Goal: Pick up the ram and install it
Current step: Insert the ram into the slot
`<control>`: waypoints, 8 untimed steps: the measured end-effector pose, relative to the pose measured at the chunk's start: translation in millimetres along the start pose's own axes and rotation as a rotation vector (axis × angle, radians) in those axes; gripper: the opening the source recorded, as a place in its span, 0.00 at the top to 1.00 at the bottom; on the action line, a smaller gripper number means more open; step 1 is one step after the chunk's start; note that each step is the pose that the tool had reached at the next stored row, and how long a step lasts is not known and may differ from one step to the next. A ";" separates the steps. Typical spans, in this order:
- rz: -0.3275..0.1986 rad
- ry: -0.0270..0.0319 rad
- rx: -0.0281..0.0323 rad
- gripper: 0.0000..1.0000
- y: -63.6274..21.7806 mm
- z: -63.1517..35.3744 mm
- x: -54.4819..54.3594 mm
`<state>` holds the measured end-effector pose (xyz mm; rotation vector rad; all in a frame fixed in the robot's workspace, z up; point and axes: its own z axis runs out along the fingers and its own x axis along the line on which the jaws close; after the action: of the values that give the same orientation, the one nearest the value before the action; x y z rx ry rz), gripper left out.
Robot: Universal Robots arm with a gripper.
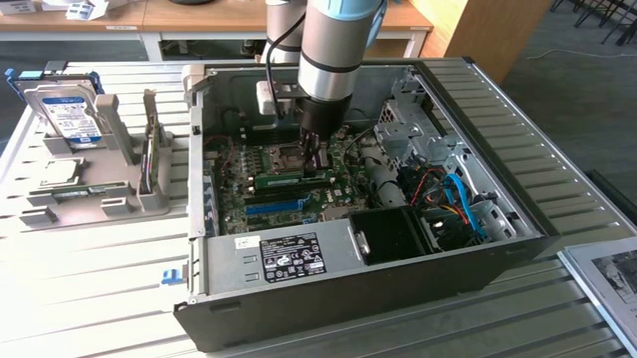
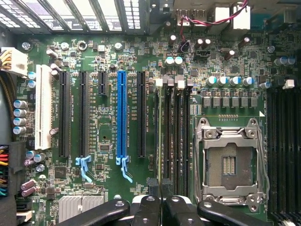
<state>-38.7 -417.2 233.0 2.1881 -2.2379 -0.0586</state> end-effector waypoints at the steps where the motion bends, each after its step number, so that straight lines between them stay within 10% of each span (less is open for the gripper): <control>1: 0.000 -0.0002 0.0000 0.88 0.0 0.2 0.0; 8: 0.000 -0.0003 0.0001 0.88 0.0 0.5 -1.1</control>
<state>-38.7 -416.1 232.6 2.1882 -2.2380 -0.0588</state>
